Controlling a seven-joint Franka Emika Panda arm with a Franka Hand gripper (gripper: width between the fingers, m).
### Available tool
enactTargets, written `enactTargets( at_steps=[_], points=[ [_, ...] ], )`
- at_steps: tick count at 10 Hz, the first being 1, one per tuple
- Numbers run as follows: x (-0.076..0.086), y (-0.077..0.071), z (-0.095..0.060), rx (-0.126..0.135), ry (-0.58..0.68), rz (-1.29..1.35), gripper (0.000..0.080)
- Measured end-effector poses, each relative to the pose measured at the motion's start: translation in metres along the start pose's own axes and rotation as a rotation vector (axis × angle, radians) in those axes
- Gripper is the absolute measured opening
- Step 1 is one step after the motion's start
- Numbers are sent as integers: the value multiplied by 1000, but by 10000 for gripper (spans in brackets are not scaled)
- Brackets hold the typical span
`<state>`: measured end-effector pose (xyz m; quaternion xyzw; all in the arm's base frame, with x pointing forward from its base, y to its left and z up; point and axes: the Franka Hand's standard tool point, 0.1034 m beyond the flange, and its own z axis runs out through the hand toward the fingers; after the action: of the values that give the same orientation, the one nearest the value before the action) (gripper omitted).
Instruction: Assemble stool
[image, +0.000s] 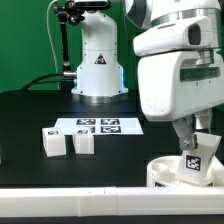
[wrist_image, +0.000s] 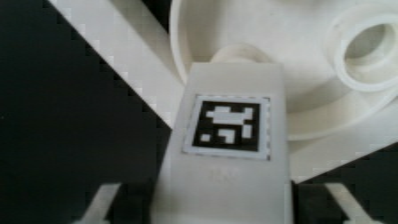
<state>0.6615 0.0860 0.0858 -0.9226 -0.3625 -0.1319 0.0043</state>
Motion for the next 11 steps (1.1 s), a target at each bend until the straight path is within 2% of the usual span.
enactTargets(
  at_steps=[2, 3, 5, 6, 11],
  points=[
    [0, -1, 1, 2, 27, 261, 355],
    [0, -7, 4, 5, 38, 389, 351],
    [6, -18, 5, 27, 39, 624, 349],
    [6, -20, 5, 30, 38, 732, 349],
    [3, -14, 4, 28, 37, 988, 350]
  ],
)
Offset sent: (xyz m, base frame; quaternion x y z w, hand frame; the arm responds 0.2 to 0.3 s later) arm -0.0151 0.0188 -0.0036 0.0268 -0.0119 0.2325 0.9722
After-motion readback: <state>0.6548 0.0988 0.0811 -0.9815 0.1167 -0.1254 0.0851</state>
